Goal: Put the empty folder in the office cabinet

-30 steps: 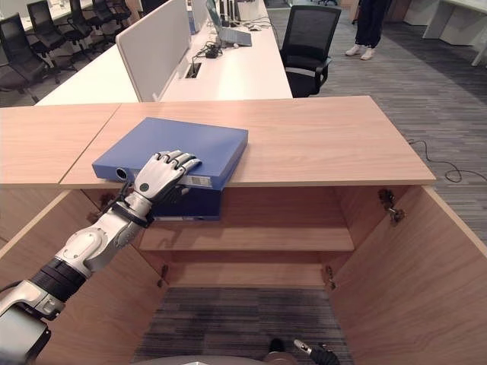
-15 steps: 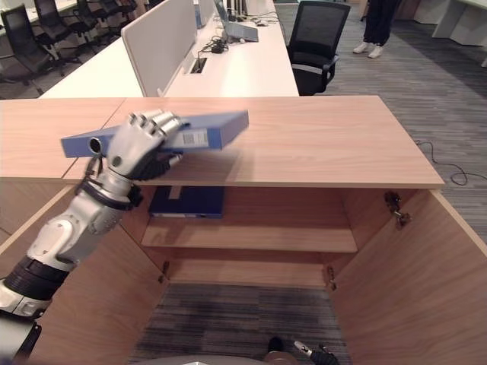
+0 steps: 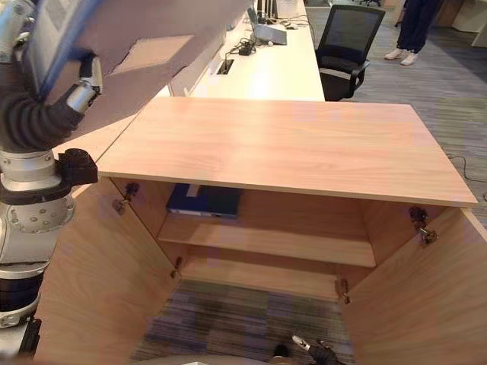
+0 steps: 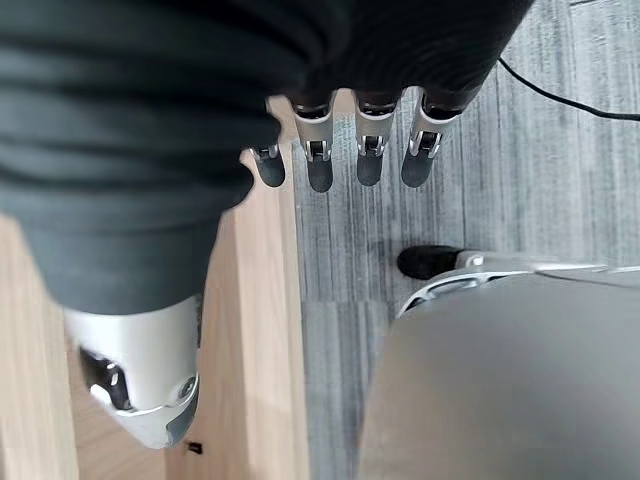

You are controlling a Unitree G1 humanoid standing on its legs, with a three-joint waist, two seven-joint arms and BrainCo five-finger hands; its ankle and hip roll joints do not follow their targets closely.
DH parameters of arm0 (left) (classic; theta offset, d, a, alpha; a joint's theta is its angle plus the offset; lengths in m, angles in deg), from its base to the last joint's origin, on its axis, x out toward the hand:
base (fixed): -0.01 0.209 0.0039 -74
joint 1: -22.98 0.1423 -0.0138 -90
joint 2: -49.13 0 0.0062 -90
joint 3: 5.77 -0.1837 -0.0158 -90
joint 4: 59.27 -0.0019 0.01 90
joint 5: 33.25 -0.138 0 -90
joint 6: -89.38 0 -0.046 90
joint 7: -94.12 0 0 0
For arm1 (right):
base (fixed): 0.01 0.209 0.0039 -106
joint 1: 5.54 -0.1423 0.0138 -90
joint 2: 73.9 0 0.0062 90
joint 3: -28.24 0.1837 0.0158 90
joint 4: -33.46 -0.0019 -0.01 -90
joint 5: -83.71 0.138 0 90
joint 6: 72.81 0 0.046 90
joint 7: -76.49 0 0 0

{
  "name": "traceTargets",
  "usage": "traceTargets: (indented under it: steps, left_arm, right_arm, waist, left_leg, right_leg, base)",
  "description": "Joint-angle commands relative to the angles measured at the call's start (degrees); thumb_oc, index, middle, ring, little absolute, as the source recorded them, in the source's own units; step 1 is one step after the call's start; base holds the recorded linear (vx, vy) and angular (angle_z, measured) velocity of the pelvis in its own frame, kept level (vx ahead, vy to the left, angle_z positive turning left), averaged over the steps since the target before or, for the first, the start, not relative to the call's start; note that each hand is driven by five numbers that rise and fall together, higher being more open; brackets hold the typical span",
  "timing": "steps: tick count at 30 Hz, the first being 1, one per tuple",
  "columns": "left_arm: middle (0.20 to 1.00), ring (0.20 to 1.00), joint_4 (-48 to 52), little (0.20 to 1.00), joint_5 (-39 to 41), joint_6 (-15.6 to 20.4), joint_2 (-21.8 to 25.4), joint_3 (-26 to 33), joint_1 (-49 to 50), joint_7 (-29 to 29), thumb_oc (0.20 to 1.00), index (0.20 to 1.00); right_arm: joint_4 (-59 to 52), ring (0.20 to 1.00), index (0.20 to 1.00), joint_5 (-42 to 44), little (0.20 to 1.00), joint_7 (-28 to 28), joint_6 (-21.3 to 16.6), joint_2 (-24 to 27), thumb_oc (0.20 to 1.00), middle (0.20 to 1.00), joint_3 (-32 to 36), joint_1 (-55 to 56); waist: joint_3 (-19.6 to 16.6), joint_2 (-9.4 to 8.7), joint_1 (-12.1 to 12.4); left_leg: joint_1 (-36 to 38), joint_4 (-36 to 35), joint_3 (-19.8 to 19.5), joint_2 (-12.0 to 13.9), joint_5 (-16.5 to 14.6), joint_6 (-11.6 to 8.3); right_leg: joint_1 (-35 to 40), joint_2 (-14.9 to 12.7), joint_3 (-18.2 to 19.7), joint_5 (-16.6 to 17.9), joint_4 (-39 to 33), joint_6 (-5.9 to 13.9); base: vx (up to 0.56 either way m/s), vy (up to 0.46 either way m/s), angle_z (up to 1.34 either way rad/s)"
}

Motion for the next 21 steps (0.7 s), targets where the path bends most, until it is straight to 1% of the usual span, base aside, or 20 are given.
traceTargets:
  steps: [1,2,3,4,5,6,7,8,9,10,11,12,18,21]
  left_arm:
    - [0.2,0.2,-0.38,0.2,11.08,3.02,-0.57,2.69,-7.45,-1.39,0.2,0.2]
    - [0.2,0.2,-0.36,0.2,11.34,3.05,-0.57,2.82,-7.38,-1.62,0.2,0.2]
    - [0.2,0.2,0.12,0.2,18.02,4.51,-1.32,2.72,-6.71,-4.51,0.2,0.2]
    - [0.2,0.2,0.15,0.2,18.11,4.51,-1.32,2.79,-6.65,-4.6,0.2,0.2]
    - [0.2,0.2,0.4,0.2,21.67,4.97,-1.69,2.77,-6.27,-6.15,0.2,0.2]
    - [0.2,0.2,1.04,0.2,27.74,5.89,-2.27,2.92,-5.25,-9.38,0.2,0.2]
    - [0.2,0.2,1.31,0.2,31.6,6.27,-2.62,3.31,-4.39,-11.47,0.2,0.2]
    - [0.2,0.2,1.21,0.2,34.01,6.41,-2.99,3.19,-3.87,-12.36,0.2,0.2]
    - [0.2,0.2,1.22,0.2,36.44,6.41,-3.35,3.08,-3.27,-13.32,0.2,0.2]
    - [0.2,0.2,1.49,0.2,39.25,6.45,-3.88,3.15,-2.32,-14.61,0.2,0.2]
    - [0.2,0.2,1.44,0.2,41.54,6.2,-4.22,3.11,-1.65,-15.7,0.2,0.2]
    - [0.2,0.2,1.2,0.2,43.49,5.89,-4.46,2.88,-1.14,-16.87,0.2,0.2]
    - [0.2,0.2,0.61,0.2,55.38,5.43,-5.36,2.99,2.48,-22.54,0.2,0.2]
    - [0.2,0.2,-0.58,0.2,59.57,5.14,-5.32,3.58,4.0,-24.34,0.2,0.2]
  right_arm:
    - [3.27,1.0,1.0,0.81,1.0,0.68,0.21,-0.95,1.0,1.0,-0.42,-4.61]
    - [3.28,1.0,1.0,0.81,1.0,0.69,0.23,-0.91,1.0,1.0,-0.43,-4.58]
    - [3.03,1.0,1.0,0.87,1.0,0.87,0.43,-0.63,1.0,1.0,-0.3,-4.72]
    - [3.03,1.0,1.0,0.87,1.0,0.87,0.43,-0.61,1.0,1.0,-0.32,-4.7]
    - [2.85,1.0,1.0,0.99,1.0,1.03,0.53,-0.54,1.0,1.0,-0.3,-4.76]
    - [2.24,1.0,1.0,1.1,1.0,1.49,0.61,-0.47,1.0,1.0,-0.37,-4.82]
    - [1.87,1.0,1.0,1.16,1.0,1.72,0.7,-0.34,1.0,1.0,-0.51,-4.78]
    - [1.76,1.0,1.0,1.16,1.0,1.86,0.75,-0.28,1.0,1.0,-0.5,-4.87]
    - [1.75,1.0,1.0,1.05,1.0,1.89,0.88,-0.21,1.0,1.0,-0.54,-4.88]
    - [1.56,1.0,1.0,1.0,1.0,1.91,1.01,-0.15,1.0,1.0,-0.66,-4.99]
    - [1.43,1.0,1.0,0.86,1.0,2.03,1.18,-0.12,1.0,1.0,-0.77,-5.08]
    - [1.46,1.0,1.0,0.81,1.0,2.16,1.35,0.05,1.0,1.0,-0.75,-5.05]
    - [0.8,1.0,1.0,0.6,1.0,2.77,1.63,0.58,1.0,1.0,-0.67,-5.33]
    - [-1.75,1.0,1.0,3.26,1.0,4.64,1.55,0.41,1.0,1.0,-0.92,-5.37]
  waist:
    - [1.51,-1.25,-0.06]
    - [1.36,-1.19,-0.08]
    - [1.36,-1.13,0.18]
    - [1.37,-1.09,0.16]
    - [1.42,-1.04,0.27]
    - [1.48,-1.0,0.53]
    - [1.44,-0.89,0.57]
    - [1.62,-0.92,0.69]
    - [1.61,-0.91,0.79]
    - [1.53,-0.88,0.9]
    - [1.72,-0.87,0.97]
    - [1.63,-0.77,1.05]
    - [1.98,-0.87,1.46]
    - [2.02,-0.98,1.68]
  left_leg:
    - [1.13,0.67,-0.47,-1.28,-2.34,-0.93]
    - [1.43,0.67,-0.59,-1.2,-3.05,-1.02]
    - [1.23,0.67,-0.83,-1.42,-2.91,-0.97]
    - [1.29,0.67,-0.84,-1.39,-3.0,-0.98]
    - [1.05,0.67,-1.0,-1.43,-2.82,-0.95]
    - [0.89,0.67,-1.24,-1.49,-2.77,-0.89]
    - [0.85,0.67,-1.37,-1.53,-2.84,-0.9]
    - [0.5,0.67,-1.38,-1.64,-2.11,-0.78]
    - [0.4,0.67,-1.53,-1.69,-2.11,-0.74]
    - [0.64,0.67,-1.71,-1.61,-2.8,-0.82]
    - [0.27,0.67,-1.7,-1.71,-2.09,-0.72]
    - [0.53,0.67,-1.89,-1.66,-2.78,-0.83]
    - [0.47,0.67,-2.17,-1.73,-2.76,-0.76]
    - [0.41,0.67,-2.21,-1.67,-2.71,-0.79]
  right_leg:
    - [6.09,-1.74,-1.86,-7.4,1.24,4.67]
    - [6.46,-1.64,-1.79,-7.97,1.08,4.79]
    - [6.36,-1.67,-2.03,-7.85,1.08,4.77]
    - [6.42,-1.65,-2.04,-7.94,1.1,4.78]
    - [6.37,-1.72,-2.19,-7.85,1.08,4.75]
    - [6.32,-1.79,-2.25,-7.82,1.07,4.77]
    - [6.37,-1.84,-2.29,-7.9,1.07,4.76]
    - [6.01,-2.0,-2.48,-7.31,1.21,4.62]
    - [6.0,-2.03,-2.49,-7.31,1.2,4.61]
    - [6.42,-1.97,-2.43,-7.91,1.09,4.72]
    - [6.09,-2.09,-2.56,-7.35,1.25,4.59]
    - [6.5,-2.0,-2.51,-7.95,1.13,4.67]
    - [6.78,-1.96,-2.72,-8.17,1.18,4.53]
    - [6.77,-1.9,-2.79,-8.23,1.25,4.42]
  base:
    - [0.0,0.0,0.0]
    - [0.02,0.009,0.06]
    - [0.03,0.005,0.09]
    - [-0.03,0.009,0.1]
    - [-0.02,0.013,0.08]
    - [-0.02,0.019,0.12]
    - [-0.05,0.026,0.12]
    - [-0.04,0.018,0.12]
    - [-0.01,0.01,0.04]
    - [-0.01,0.01,0.03]
    - [0.04,0.009,0.01]
    - [0.0,0.017,0.05]
    - [0.0,0.012,0.03]
    - [0.0,0.0,0.0]
